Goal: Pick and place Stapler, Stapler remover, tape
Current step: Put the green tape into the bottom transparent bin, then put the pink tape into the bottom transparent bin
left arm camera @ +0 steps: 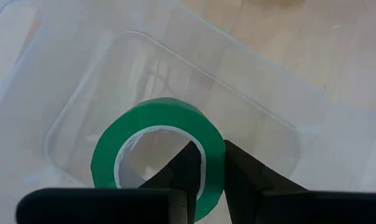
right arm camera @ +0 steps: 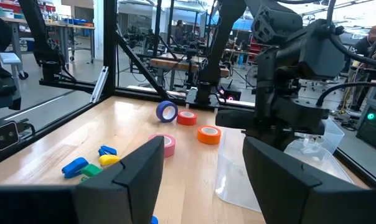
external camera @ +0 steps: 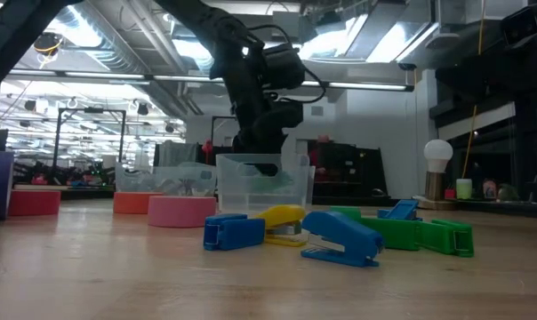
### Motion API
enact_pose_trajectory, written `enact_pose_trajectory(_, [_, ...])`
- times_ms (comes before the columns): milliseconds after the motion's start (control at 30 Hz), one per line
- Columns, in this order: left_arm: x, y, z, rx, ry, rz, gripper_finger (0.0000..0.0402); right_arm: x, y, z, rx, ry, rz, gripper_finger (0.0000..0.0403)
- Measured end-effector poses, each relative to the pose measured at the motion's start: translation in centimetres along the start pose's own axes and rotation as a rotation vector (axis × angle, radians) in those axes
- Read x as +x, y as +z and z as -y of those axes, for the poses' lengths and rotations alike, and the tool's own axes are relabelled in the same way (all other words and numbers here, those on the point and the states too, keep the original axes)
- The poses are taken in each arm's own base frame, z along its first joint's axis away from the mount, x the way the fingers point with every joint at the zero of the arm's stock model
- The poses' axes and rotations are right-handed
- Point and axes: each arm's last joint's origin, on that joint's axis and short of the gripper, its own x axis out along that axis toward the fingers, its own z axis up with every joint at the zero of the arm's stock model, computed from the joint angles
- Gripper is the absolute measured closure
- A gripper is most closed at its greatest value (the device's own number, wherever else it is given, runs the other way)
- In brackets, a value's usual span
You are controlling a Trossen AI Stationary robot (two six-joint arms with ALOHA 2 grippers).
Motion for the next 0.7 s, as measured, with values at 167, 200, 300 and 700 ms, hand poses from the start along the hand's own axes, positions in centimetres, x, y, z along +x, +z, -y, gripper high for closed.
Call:
enact_pose_trajectory(167, [-0.03, 0.02, -0.13, -0.016, 0.048, 0.006, 0.032, 0.0, 0.01, 0.0, 0.0, 0.0, 0.0, 0.0178])
enact_pose_trajectory(200, [-0.03, 0.02, -0.17, -0.016, 0.06, 0.008, 0.0315, 0.0, 0.01, 0.0, 0.0, 0.0, 0.0, 0.0178])
enact_pose_trajectory(300, [-0.04, 0.03, -0.23, -0.01, 0.069, 0.009, 0.0301, 0.0, 0.01, 0.0, 0.0, 0.0, 0.0, 0.0178])
enact_pose_trajectory(700, [-0.75, -0.11, -0.19, -0.008, 0.068, -0.007, 0.0277, 0.0, 0.01, 0.0, 0.0, 0.0, 0.0, 0.0178])
